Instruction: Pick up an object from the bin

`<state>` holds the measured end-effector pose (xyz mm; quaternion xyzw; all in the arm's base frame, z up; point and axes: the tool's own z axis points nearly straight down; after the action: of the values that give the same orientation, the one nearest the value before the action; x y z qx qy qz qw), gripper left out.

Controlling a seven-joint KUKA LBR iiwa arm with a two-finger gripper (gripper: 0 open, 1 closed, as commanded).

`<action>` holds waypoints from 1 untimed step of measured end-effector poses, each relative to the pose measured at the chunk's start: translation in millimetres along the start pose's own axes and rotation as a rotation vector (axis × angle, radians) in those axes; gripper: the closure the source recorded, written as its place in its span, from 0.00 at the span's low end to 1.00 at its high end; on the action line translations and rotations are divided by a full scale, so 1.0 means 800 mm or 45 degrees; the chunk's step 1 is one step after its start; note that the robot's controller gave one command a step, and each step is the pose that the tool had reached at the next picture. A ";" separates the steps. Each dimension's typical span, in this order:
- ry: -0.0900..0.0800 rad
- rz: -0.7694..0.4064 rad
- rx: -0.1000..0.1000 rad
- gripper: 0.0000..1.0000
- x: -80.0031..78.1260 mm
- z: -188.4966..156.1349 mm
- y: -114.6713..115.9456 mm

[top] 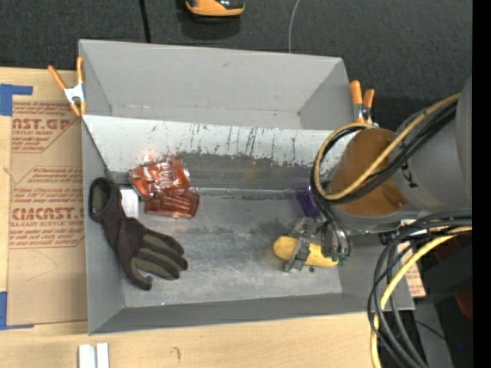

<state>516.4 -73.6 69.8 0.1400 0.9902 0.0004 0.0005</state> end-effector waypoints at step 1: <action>0.000 0.000 0.000 1.00 0.000 0.000 0.000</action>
Offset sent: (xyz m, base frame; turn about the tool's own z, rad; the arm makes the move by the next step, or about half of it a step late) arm 0.0162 -0.0198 0.0825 -0.0339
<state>516.4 -73.6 69.8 0.1399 0.9902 0.0003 0.0005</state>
